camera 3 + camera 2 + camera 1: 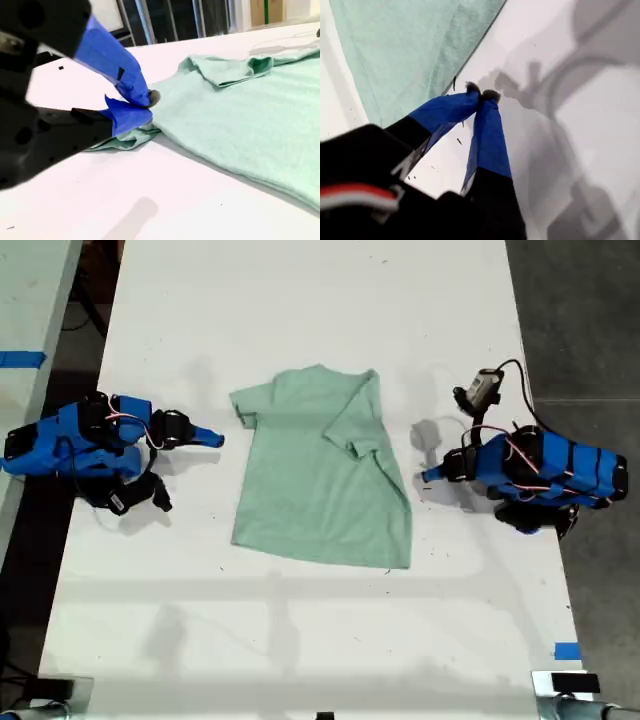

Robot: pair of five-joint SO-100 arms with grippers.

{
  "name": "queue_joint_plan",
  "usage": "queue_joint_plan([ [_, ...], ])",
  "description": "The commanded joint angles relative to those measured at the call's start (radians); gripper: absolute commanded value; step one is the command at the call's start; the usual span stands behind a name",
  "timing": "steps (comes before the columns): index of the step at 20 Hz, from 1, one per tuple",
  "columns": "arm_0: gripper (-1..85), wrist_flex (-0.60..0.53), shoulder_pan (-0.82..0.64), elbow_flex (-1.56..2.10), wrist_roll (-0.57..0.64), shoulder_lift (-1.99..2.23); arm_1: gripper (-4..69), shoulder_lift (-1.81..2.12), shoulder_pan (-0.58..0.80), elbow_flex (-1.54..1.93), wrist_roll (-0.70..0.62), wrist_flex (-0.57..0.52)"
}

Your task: Fold t shirt

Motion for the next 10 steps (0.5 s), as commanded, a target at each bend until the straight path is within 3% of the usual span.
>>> queue_joint_plan([
  [1, -0.3, 0.018, -0.031, -0.038, -0.026, 0.006, 1.7, 0.009, 0.005, 0.052, 0.014, -0.009],
  [4, -0.3, 0.066, -0.115, -0.402, -0.054, -0.344, 1.7, 0.008, 0.012, 0.052, 0.009, -0.009],
  [7, -0.3, 0.186, -0.359, -0.893, 0.135, -0.969, 1.7, 0.008, 0.011, 0.052, 0.012, -0.008],
  [8, 5.6, 0.199, -0.422, -1.029, 0.207, -1.118, 1.7, 0.006, 0.008, 0.052, 0.014, -0.008],
  [10, 28.6, 0.17, -0.472, -1.22, 0.296, -1.381, 1.7, 0.006, 0.006, 0.052, 0.014, -0.008],
])
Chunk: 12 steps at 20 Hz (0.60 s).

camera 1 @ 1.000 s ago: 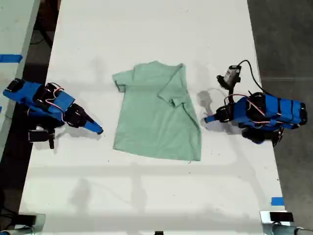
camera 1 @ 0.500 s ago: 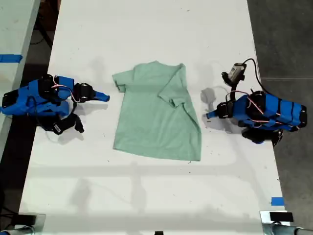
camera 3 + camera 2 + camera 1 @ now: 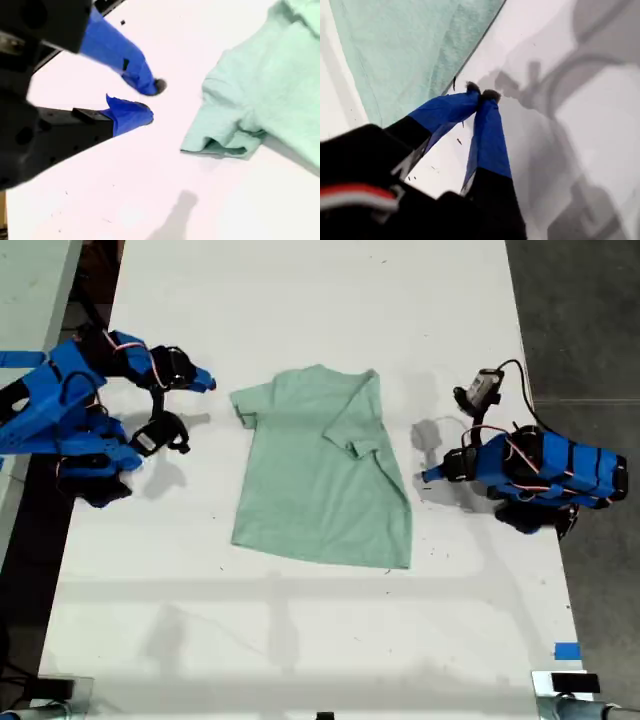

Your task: Fold t shirt

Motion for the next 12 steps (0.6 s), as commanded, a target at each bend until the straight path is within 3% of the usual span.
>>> queue_joint_plan([
  [1, 31.1, -0.012, -0.074, -0.339, 0.114, -0.426, 1.7, 0.006, 0.003, 0.052, 0.011, -0.008],
  [4, 29.4, -0.041, -0.081, -0.465, 0.107, -0.736, 1.7, 0.006, 0.003, 0.052, 0.014, -0.008],
  [12, 20.2, -0.132, -0.098, -0.426, 0.04, -0.968, 1.6, 0.006, -0.009, 0.052, 0.017, -0.008],
])
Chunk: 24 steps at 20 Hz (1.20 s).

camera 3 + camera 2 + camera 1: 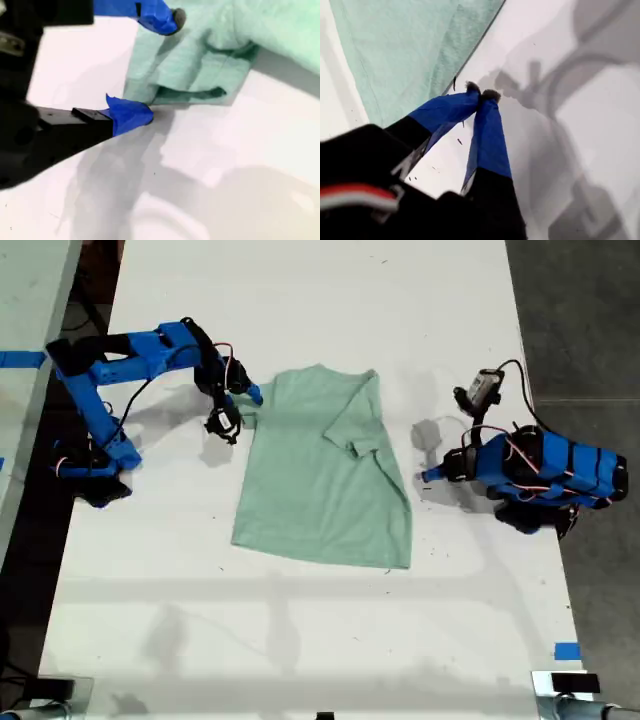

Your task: Fold t shirt

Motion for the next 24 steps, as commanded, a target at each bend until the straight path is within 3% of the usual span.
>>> queue_joint_plan([
  [1, 15.4, -0.017, -0.018, -0.026, -0.018, -0.038, 1.6, 0.006, -0.011, 0.052, 0.012, -0.008],
  [3, 0.0, 0.006, -0.029, -0.021, -0.061, -0.078, 1.6, 0.006, -0.012, 0.052, 0.014, -0.008],
  [6, -0.3, 0.11, -0.002, -0.072, -0.117, -0.037, 1.6, 0.006, -0.014, 0.052, 0.015, -0.008],
  [10, -0.3, 0.428, 0.075, -0.46, -0.147, -0.008, 1.6, 0.006, -0.006, 0.052, 0.012, -0.008],
  [12, -0.3, 0.505, 0.118, -0.676, -0.143, -0.034, 1.6, 0.006, -0.005, 0.052, 0.012, -0.008],
  [16, -0.3, 0.494, 0.241, -0.874, -0.164, -0.129, 1.6, 0.006, 0.0, 0.052, 0.011, -0.008],
  [20, 0.0, 0.334, 0.383, -0.899, -0.17, -0.259, 1.6, 0.006, 0.0, 0.052, 0.011, -0.008],
  [21, 4.2, 0.298, 0.411, -0.902, -0.172, -0.288, 1.6, 0.006, 0.0, 0.052, 0.011, -0.008],
  [22, 18.5, 0.264, 0.44, -0.902, -0.176, -0.305, 1.6, 0.006, 0.0, 0.052, 0.011, -0.008],
  [24, 25.7, 0.219, 0.476, -0.902, -0.189, -0.296, 1.6, 0.005, 0.0, 0.052, 0.011, -0.008],
])
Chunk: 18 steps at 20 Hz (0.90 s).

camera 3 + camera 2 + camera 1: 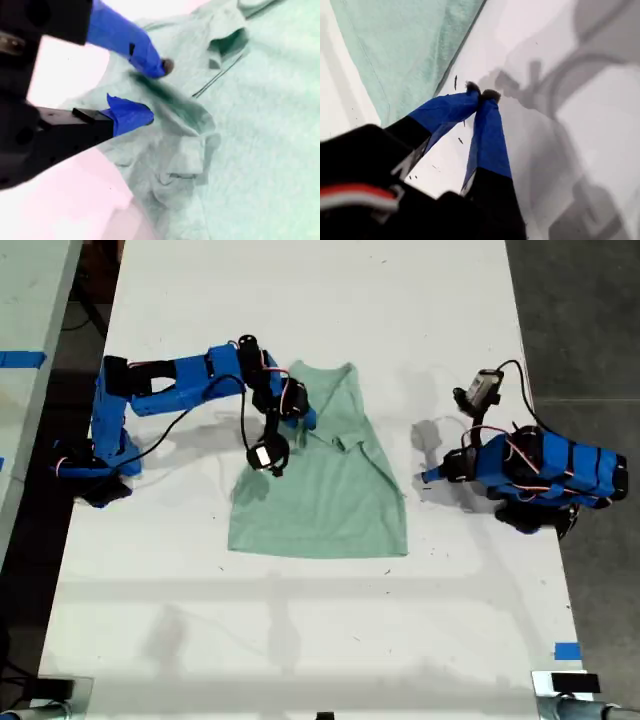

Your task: Fold t shirt

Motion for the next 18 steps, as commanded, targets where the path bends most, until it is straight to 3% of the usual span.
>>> queue_joint_plan([
  [1, 26.1, -0.043, 0.043, -0.066, -0.003, 0.069, 1.6, 0.005, 0.008, 0.052, 0.011, -0.008],
  [4, 19.8, 0.029, -0.032, -0.061, 0.015, 0.281, 1.6, 0.005, 0.008, 0.052, 0.011, -0.008],
  [6, -0.3, 0.075, -0.086, -0.012, 0.031, 0.486, 1.6, 0.005, 0.008, 0.052, 0.009, -0.008],
  [10, -0.3, 0.132, -0.069, 0.253, 0.02, 0.92, 1.6, 0.005, 0.008, 0.052, 0.008, -0.008],
  [12, -0.3, 0.078, -0.005, 0.627, -0.066, 1.193, 1.6, 0.005, 0.009, 0.052, 0.008, -0.008],
  [15, -0.3, -0.14, 0.049, 1.313, -0.192, 1.707, 1.6, 0.005, 0.011, 0.052, 0.008, -0.008],
  [18, -0.3, -0.288, 0.179, 1.746, -0.318, 1.953, 1.6, 0.005, 0.011, 0.052, 0.009, -0.008],
])
